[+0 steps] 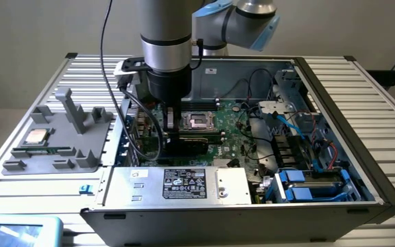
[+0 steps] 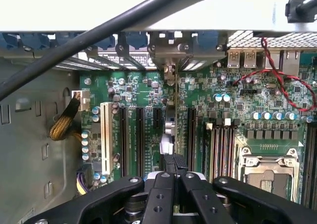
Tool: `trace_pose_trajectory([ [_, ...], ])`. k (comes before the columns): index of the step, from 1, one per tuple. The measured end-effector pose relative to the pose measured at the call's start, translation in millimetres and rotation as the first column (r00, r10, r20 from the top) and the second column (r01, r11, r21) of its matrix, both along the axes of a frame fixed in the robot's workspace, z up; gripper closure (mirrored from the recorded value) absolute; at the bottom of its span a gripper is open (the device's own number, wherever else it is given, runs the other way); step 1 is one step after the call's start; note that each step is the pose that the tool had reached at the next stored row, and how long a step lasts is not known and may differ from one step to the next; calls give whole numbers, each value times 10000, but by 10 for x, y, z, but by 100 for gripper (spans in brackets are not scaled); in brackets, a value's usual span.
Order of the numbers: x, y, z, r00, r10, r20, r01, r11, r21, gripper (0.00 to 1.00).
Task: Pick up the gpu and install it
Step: 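Press down on the gpu until it lock into place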
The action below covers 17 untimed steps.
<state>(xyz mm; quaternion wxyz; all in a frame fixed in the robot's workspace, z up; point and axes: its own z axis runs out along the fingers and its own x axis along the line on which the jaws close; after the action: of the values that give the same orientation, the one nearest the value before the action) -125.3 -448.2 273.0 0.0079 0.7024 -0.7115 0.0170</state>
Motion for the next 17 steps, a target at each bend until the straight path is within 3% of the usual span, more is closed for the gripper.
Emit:
trace_pose_trajectory([
  [6,-113,18,0,10000,0,9,0,10000,-26,91],
  [17,-175,31,-2,10000,1,20,-1,10000,-58,91],
])
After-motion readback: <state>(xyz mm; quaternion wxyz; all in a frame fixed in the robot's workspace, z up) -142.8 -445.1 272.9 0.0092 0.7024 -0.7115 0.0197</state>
